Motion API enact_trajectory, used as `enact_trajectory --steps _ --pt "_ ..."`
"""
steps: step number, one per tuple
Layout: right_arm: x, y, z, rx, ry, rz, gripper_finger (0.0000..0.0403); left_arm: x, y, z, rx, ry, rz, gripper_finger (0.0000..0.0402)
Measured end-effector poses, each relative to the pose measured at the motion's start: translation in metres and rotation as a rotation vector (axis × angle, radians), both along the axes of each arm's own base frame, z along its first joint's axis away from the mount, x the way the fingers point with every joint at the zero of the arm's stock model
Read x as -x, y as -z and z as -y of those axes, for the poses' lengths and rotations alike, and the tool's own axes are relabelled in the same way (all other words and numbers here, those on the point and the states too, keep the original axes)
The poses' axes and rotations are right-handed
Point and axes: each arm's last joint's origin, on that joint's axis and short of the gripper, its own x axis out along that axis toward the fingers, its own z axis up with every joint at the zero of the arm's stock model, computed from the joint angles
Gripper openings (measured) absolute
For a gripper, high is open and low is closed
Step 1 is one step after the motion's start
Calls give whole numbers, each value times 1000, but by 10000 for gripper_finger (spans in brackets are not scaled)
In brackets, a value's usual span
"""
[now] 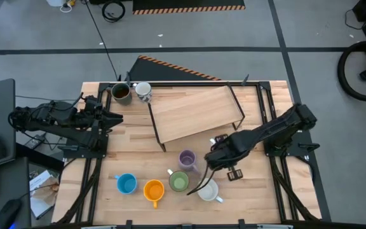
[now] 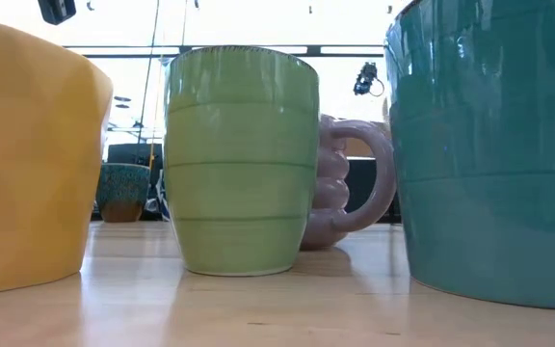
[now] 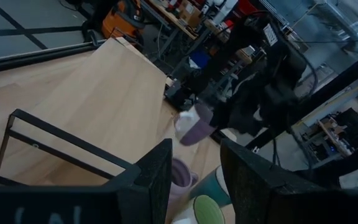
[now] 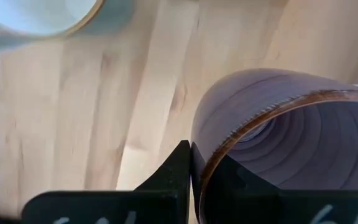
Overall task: Place coffee mugs
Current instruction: Put the purple and white mug on the shelf
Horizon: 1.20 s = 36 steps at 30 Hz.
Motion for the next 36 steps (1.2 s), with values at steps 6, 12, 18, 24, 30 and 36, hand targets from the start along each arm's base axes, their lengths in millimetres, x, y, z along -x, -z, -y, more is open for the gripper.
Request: enact_trajectory --steps 6,12,18,24,30,36 --pt "14 -40 8 40 -45 63 31 0 0 0 6 -5 2 142" --pt "13 -65 30 100 -28 91 31 -3 0 -1 1 -52 -3 142" --pt "6 -69 68 118 5 67 31 -13 2 1 -9 -69 -31 142" --pt "3 -76 104 132 -1 77 31 -23 4 3 0 -73 -66 142" --pt "4 -81 147 179 6 72 31 -26 3 4 44 -81 -43 142" --pt "12 -81 194 200 42 55 31 -27 -4 5 66 -79 35 142"
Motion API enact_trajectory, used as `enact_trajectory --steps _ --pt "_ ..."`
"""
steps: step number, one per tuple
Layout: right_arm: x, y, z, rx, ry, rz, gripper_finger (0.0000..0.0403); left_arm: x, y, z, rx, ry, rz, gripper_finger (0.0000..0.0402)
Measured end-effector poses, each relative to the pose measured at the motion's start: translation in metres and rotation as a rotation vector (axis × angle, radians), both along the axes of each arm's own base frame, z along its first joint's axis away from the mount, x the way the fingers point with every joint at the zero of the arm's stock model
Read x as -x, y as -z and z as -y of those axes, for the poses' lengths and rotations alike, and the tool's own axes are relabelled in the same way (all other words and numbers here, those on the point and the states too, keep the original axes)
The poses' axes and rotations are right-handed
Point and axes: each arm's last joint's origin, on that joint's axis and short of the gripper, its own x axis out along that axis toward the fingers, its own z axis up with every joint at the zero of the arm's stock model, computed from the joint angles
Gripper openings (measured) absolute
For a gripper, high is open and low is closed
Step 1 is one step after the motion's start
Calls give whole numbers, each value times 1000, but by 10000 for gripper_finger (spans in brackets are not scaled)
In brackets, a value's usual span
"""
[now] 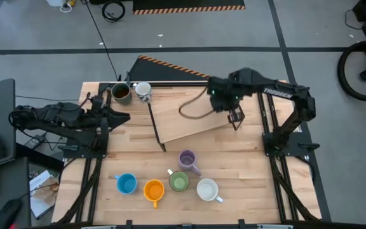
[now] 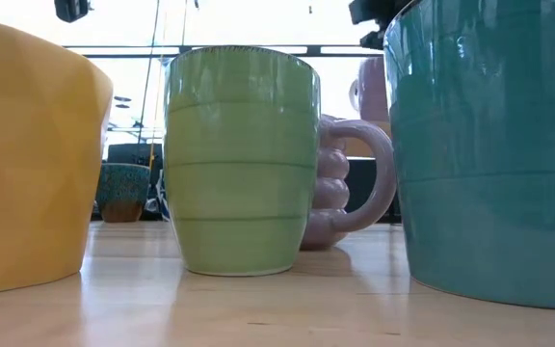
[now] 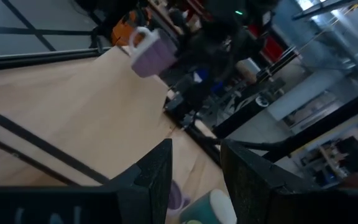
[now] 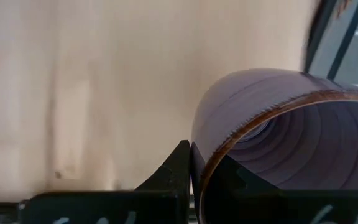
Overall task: Place coffee mugs
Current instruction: Put the purple and white mug on the shelf
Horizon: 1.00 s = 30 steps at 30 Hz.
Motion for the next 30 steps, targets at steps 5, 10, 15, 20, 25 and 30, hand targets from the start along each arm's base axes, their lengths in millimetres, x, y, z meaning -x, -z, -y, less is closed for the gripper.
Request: enact_trajectory --steps 5,10,15,20,25,30 --pt "8 0 28 2 -3 -6 31 0 -2 0 5 0 24 142" --pt "8 4 47 -36 -1 25 32 0 -2 0 2 -3 23 142" --pt "6 11 61 -38 31 26 32 0 -2 0 5 -4 24 142" --pt "5 16 67 -58 57 7 33 0 -2 0 5 -4 23 142" --pt "5 17 67 -63 62 0 35 0 -2 0 5 -3 23 142" --pt "6 17 68 -38 80 -16 54 0 -2 0 5 -4 23 142"
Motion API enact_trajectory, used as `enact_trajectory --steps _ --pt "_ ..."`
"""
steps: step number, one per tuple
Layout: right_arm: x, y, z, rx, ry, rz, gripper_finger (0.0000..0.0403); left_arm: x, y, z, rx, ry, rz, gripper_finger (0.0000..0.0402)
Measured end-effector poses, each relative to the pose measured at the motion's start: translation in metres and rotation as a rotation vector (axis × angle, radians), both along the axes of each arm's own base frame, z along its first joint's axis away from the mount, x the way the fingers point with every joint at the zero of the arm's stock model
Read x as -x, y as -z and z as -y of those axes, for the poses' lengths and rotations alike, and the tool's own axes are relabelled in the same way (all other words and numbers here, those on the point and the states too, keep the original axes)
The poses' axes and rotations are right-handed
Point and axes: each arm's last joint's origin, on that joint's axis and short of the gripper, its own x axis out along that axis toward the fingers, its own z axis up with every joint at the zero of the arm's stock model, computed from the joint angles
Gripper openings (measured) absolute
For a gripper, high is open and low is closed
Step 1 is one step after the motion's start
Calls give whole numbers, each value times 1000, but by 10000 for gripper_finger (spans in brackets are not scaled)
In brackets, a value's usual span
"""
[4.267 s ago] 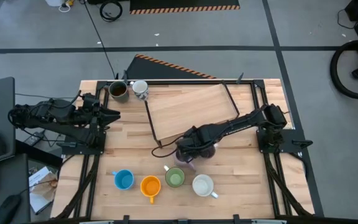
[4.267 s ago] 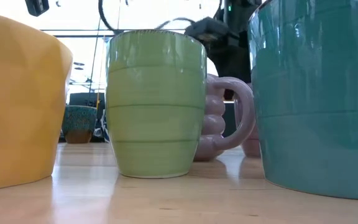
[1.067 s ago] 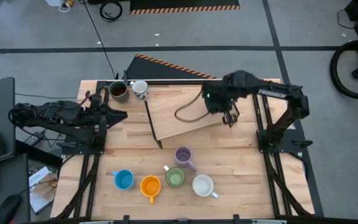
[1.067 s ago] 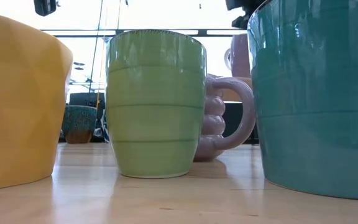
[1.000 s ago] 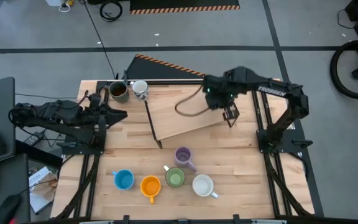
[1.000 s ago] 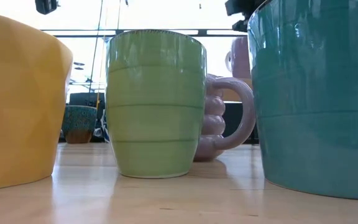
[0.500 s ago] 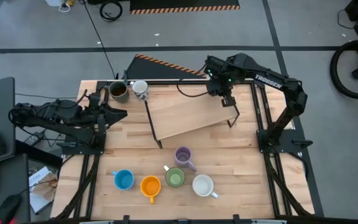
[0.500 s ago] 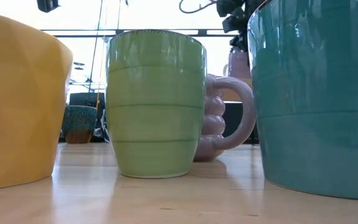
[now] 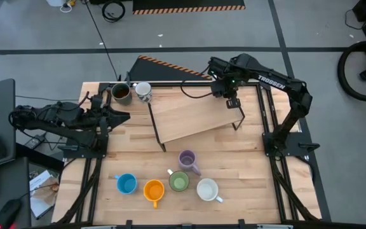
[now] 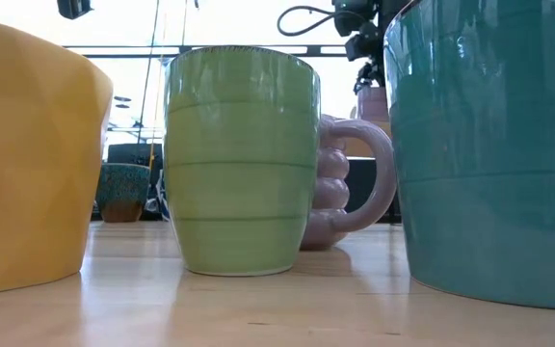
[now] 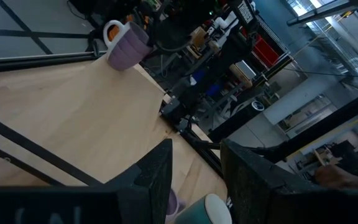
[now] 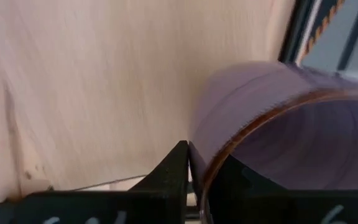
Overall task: Place coffee mugs
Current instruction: Put the purple and white mug on the shelf
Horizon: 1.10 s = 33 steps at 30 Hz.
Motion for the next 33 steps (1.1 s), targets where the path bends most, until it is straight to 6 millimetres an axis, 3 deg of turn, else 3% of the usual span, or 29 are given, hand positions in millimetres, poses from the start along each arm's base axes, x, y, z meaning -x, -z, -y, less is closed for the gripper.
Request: enact_trajectory --steps 19,24,33 --pt "-2 0 -2 36 142 4 153 0 0 0 -2 11 -1 142" --pt "-2 0 -3 34 217 18 150 0 0 0 -2 12 -2 142" --pt "-3 0 -3 7 332 57 110 0 0 0 1 11 -1 142"
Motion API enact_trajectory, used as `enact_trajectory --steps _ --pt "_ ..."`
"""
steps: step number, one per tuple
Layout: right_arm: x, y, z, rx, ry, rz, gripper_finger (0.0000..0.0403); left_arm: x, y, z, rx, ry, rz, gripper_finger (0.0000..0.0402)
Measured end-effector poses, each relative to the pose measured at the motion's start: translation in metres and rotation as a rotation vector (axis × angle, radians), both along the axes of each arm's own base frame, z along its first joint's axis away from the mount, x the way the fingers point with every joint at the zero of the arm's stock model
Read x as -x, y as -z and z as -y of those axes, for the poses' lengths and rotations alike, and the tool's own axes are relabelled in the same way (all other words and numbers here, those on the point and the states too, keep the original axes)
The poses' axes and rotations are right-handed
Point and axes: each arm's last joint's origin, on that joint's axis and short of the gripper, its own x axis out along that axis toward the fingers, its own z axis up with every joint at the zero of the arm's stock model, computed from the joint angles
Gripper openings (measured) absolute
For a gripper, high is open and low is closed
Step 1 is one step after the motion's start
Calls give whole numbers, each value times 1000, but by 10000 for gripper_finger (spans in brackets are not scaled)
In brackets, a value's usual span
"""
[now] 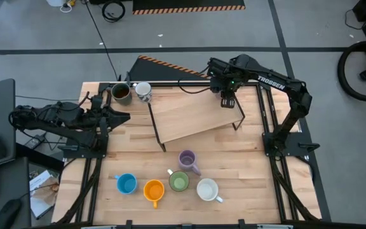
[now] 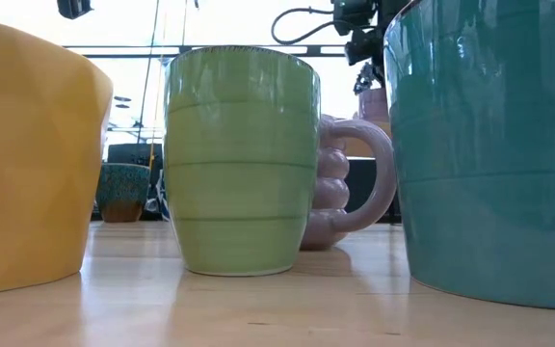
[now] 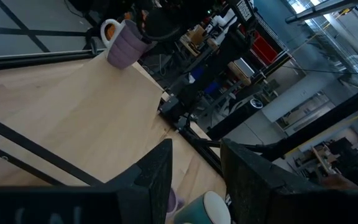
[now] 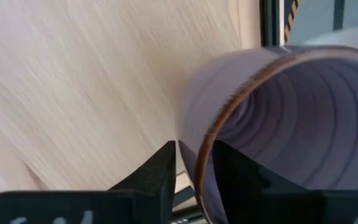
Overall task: Place coffee mugs
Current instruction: Put the purple and white mug on the shelf, then put the purple mug on the shelf
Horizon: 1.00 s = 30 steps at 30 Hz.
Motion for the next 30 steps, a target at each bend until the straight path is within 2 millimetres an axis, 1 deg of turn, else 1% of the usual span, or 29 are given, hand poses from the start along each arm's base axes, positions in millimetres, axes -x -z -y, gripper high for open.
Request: enact_trajectory --steps 6,14,18,26,30 --pt "-2 0 -1 -17 42 29 94 0 0 1 4 19 0 142" --pt "-3 0 0 -15 75 49 109 0 0 1 5 18 1 142" --pt "-3 0 0 -15 75 50 130 0 0 1 4 19 1 142" --pt "-3 -1 -1 -16 84 50 191 0 0 1 5 19 2 142" --pt "-2 -11 -2 -7 108 80 215 0 -2 1 18 18 20 142"
